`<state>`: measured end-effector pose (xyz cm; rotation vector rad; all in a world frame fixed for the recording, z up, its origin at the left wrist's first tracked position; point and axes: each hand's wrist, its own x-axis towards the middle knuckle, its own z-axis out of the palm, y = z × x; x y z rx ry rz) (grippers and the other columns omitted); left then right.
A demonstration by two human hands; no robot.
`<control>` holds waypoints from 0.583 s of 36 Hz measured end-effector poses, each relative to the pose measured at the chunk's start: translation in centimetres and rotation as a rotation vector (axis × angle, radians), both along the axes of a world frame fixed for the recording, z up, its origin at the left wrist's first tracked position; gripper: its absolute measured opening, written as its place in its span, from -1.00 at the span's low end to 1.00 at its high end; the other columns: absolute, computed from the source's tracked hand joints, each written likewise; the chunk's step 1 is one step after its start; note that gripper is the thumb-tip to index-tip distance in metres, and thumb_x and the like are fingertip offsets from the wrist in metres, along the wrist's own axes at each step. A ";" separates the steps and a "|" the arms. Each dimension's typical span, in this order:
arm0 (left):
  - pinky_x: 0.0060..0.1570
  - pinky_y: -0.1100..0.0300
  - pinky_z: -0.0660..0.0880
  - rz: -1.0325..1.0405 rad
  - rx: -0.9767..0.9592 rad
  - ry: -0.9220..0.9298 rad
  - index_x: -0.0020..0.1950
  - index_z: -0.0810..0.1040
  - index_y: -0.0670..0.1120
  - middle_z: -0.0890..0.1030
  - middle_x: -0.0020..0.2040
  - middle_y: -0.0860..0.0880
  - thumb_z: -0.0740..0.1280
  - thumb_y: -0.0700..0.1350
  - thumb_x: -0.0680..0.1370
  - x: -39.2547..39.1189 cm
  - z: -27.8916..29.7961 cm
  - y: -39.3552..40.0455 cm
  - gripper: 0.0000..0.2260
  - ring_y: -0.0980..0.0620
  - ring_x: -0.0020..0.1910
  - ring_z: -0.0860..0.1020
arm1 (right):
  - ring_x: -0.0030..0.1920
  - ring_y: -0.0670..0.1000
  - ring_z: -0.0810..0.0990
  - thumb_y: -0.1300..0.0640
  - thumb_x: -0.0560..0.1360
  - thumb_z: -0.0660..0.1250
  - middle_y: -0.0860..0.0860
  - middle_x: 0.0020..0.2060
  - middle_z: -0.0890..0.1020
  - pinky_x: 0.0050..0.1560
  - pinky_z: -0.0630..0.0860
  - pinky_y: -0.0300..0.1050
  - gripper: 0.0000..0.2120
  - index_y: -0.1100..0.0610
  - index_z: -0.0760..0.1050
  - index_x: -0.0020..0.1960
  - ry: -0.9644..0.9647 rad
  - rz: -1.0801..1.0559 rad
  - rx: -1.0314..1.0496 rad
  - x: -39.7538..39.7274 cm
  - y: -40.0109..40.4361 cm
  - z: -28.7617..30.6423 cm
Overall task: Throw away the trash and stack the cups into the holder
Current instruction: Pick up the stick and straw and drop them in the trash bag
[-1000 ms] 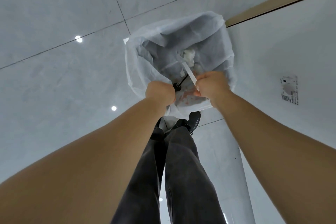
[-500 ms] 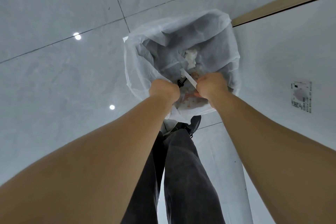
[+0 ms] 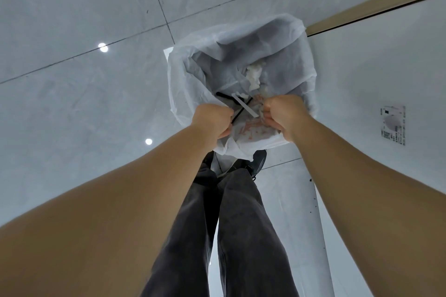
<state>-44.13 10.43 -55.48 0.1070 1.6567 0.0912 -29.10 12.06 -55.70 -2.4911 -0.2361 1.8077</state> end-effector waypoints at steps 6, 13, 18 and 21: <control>-0.42 0.35 0.35 -0.002 -0.047 -0.082 -0.27 0.40 -0.08 0.41 -0.29 -0.04 0.25 -0.22 0.61 -0.1 2.3 0.3 -0.76 0.07 -0.33 0.38 | 0.14 0.11 0.64 0.24 0.53 0.30 0.22 0.18 0.62 0.11 0.62 -0.03 -0.90 0.23 0.55 0.01 0.049 -0.081 -0.013 0.3 0.3 1.2; -0.06 0.14 0.57 0.012 -0.028 -0.056 -0.11 0.56 -0.14 0.56 -0.22 -0.06 0.33 -0.14 0.57 -0.8 6.1 -0.1 -0.90 -0.01 -0.15 0.53 | 0.17 0.11 0.64 0.16 0.56 0.31 0.21 0.21 0.60 0.05 0.63 -0.10 -0.88 0.19 0.55 0.04 0.147 -0.122 0.018 0.1 0.5 5.1; -0.15 0.21 0.55 0.035 -0.022 -0.061 0.02 0.58 -0.15 0.57 -0.19 -0.05 0.33 -0.12 0.57 -2.0 9.3 -0.9 -0.88 -0.03 -0.12 0.52 | 0.08 0.03 0.64 0.12 0.56 0.31 0.09 0.12 0.65 0.09 0.57 -0.09 -0.70 0.20 0.52 0.25 0.243 -0.117 0.068 0.2 0.4 8.3; -0.10 0.16 0.59 0.057 -0.023 -0.040 0.14 0.58 -0.16 0.62 -0.12 -0.07 0.34 -0.12 0.58 -3.0 11.2 -1.4 -0.81 0.00 -0.13 0.60 | 0.12 0.03 0.63 0.09 0.56 0.31 0.08 0.15 0.63 0.18 0.55 -0.06 -0.62 0.19 0.47 0.35 0.301 -0.135 0.106 0.6 0.2 10.6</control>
